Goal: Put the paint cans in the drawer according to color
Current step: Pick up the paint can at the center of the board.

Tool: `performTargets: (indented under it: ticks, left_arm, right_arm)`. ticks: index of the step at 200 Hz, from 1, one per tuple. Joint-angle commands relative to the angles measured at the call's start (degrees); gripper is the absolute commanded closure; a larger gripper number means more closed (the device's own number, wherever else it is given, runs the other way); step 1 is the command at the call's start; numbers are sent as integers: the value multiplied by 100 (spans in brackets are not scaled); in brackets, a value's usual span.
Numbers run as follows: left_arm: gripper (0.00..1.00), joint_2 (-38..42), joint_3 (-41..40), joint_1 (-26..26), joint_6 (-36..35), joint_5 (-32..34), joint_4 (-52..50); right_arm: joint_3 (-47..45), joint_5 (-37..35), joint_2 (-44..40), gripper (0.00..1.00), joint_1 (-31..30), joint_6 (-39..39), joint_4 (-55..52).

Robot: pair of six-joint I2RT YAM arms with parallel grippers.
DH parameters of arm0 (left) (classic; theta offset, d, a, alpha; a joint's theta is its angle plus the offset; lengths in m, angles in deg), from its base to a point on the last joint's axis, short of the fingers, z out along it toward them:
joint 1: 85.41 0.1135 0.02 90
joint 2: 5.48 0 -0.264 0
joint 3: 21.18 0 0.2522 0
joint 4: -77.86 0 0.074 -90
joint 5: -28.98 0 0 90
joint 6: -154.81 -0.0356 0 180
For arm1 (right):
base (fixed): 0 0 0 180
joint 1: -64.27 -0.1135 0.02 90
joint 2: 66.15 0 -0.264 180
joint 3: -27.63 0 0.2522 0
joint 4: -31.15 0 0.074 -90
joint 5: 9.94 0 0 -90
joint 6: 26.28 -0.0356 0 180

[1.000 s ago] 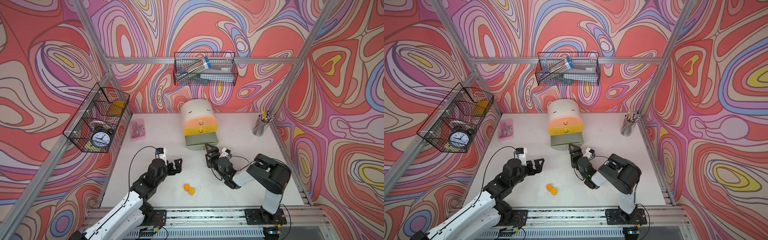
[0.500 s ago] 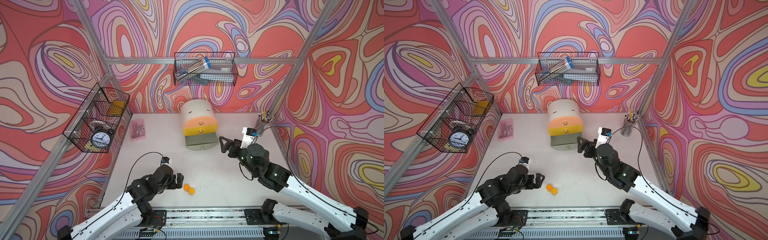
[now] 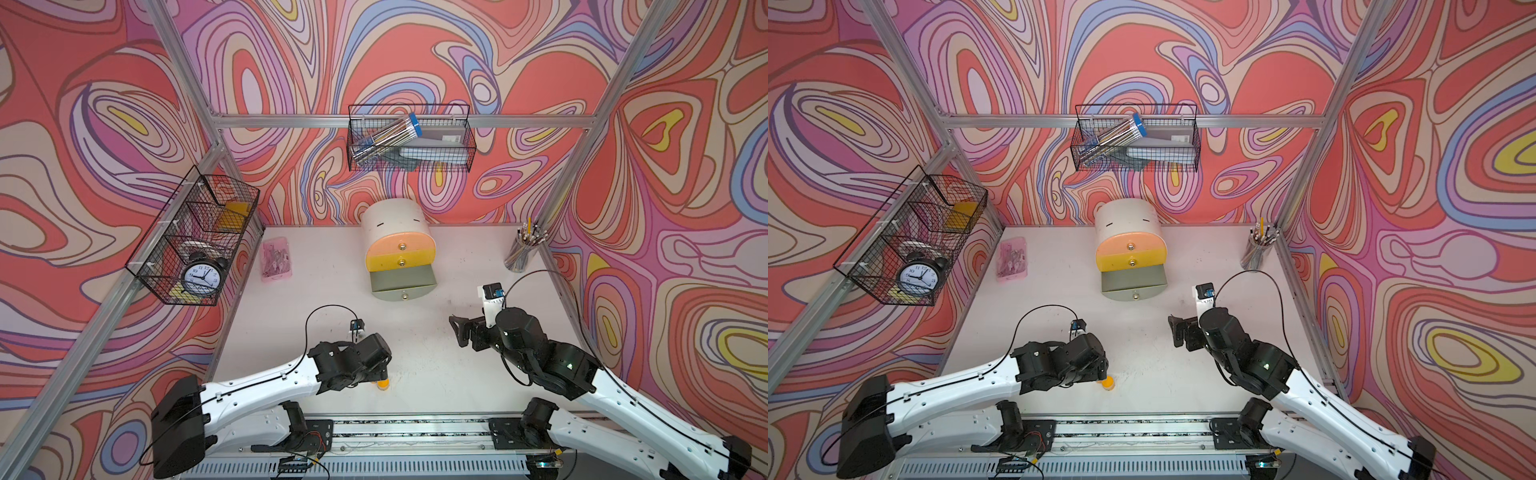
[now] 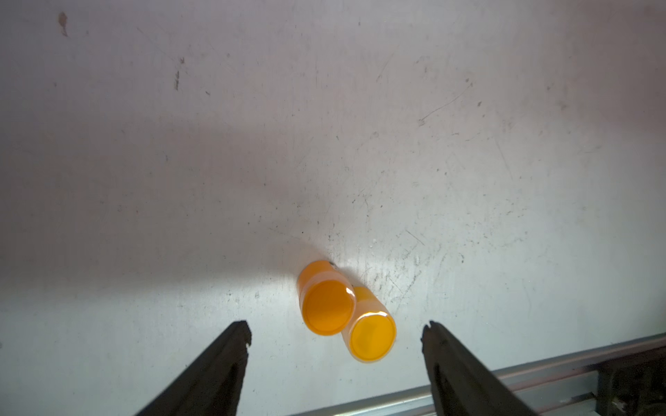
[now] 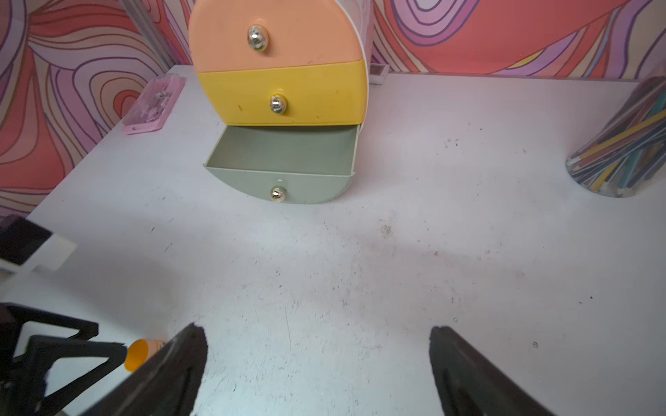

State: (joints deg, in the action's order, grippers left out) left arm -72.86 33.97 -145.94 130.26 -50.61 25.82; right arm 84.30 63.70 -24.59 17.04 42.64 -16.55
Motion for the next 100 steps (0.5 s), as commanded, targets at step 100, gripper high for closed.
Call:
performTargets:
  ticks: [100]
  left_arm:
    - [33,-1234,617,-75,1982,-52,-702]
  right_arm:
    - [-421,1368,-1235,2,-54,274,93]
